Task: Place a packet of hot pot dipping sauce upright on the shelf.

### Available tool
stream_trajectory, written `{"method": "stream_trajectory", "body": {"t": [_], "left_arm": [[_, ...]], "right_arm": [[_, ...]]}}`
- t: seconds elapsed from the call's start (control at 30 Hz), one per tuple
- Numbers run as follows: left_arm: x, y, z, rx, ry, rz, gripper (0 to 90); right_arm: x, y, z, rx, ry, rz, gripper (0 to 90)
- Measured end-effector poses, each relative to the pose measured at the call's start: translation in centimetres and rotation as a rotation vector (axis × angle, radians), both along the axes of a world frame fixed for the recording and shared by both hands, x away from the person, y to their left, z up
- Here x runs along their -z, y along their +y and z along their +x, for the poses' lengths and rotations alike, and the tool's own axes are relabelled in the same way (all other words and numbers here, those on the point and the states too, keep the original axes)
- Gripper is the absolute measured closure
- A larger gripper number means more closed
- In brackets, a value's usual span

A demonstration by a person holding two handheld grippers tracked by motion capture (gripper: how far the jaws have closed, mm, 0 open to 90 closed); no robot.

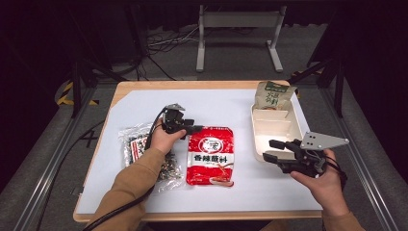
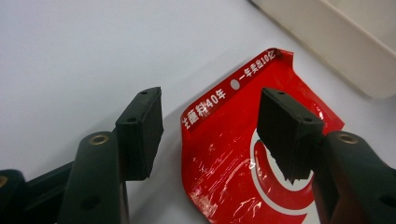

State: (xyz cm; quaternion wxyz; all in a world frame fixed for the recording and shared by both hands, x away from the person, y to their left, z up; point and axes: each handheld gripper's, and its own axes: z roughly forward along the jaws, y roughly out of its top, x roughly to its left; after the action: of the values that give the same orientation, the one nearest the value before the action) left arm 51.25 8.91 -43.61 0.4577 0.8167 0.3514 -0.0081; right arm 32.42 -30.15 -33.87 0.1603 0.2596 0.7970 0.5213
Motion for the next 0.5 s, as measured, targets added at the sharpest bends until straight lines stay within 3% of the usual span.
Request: {"method": "stream_trajectory", "body": {"t": [0.17, 0.5], "left_arm": [[0.18, -0.51, 0.04, 0.002, 0.026, 0.059, 45.4], [0.43, -0.93, 0.19, 0.007, 0.082, 0.076, 44.6]], "right_arm": [[0.05, 0.07, 0.01, -0.005, 0.003, 0.001, 45.8], [0.2, 0.22, 0.04, -0.009, 0.008, -0.003, 45.6]]}}
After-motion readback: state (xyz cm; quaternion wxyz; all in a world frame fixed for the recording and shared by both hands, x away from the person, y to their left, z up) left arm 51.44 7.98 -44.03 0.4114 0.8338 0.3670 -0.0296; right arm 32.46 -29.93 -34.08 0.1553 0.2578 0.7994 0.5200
